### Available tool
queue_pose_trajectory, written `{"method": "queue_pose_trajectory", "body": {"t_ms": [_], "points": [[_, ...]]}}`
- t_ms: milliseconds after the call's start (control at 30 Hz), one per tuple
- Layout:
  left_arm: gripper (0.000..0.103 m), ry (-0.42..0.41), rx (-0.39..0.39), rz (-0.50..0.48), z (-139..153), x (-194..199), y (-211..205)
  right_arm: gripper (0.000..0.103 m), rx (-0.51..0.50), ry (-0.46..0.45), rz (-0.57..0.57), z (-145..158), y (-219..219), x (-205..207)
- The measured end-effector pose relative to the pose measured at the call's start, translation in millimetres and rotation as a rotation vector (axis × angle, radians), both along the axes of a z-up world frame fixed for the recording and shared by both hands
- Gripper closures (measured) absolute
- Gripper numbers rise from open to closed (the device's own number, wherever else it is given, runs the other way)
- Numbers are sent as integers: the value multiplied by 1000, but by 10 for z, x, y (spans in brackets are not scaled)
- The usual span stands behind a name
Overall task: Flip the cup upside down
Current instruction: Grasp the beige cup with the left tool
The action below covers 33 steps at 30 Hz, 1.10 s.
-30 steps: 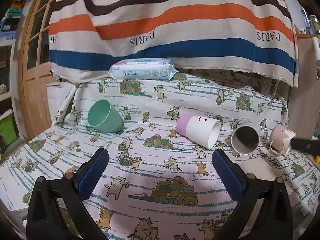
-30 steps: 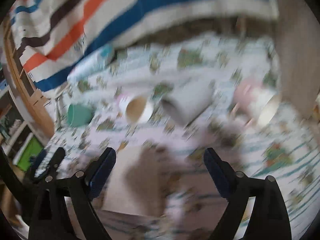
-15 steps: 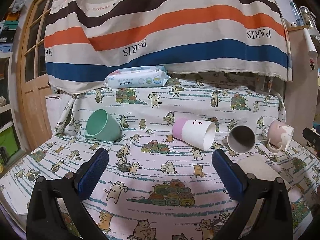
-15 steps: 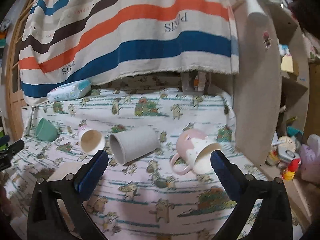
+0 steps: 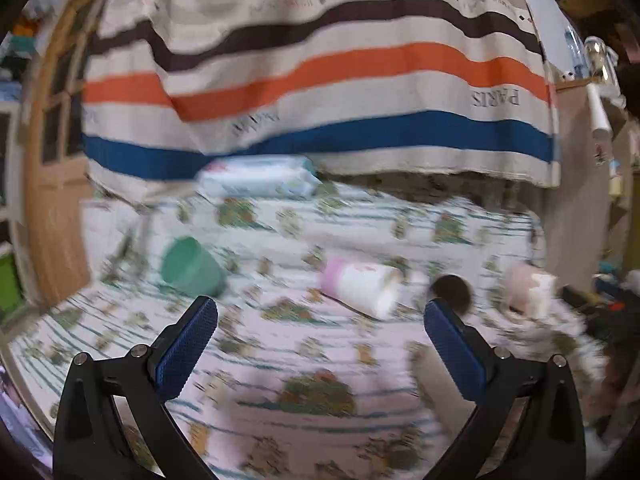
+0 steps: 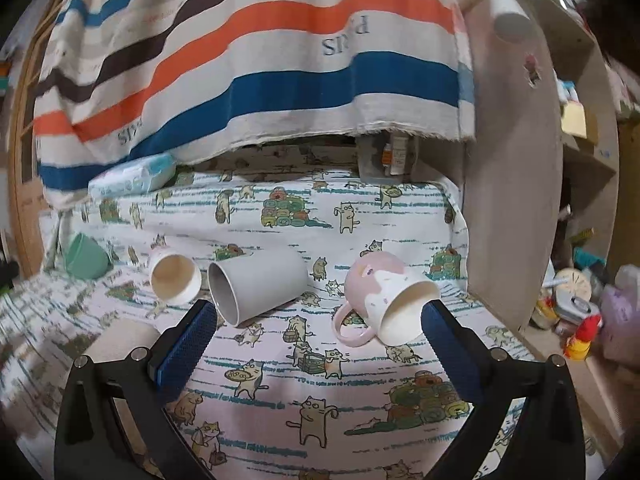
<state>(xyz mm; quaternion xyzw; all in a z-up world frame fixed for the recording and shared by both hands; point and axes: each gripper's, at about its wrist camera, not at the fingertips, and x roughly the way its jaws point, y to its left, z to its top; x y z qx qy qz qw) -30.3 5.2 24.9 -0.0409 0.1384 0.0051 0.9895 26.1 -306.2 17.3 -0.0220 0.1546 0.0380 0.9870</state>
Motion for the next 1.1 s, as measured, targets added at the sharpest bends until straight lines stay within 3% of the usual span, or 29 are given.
{"method": "queue_pose_trajectory", "body": {"t_ms": [133,367,500,633,733,900,933,1000,1100], "points": [[0,37,-93,-74,162,45,-18,0,23,-5,-6,8,-50,-45],[0,162,-54,-58,245,305,-291,0,37,-6,-48,12,-111,-60],[0,391,-46,-52,151,545,-531,0,-19,7,-153,1,-65,-31],[0,487,-20,-136,131,721,-793,0,-3,-8,-162,12,-114,-69],[0,539,-74,-170,159,847,-886,0,-4,-6,-153,17,-111,-66],[1,610,-97,-144,82,1125,-1010,1,3,-2,-118,22,-103,-59],[3,647,-101,-145,25,1187,-1026,1,2,-2,-110,18,-94,-59],[24,744,-116,-149,-97,1284,-1064,1,-2,-3,-104,16,-81,-60],[29,822,-140,-150,-227,1326,-1073,1,-3,-3,-103,15,-75,-57]]}}
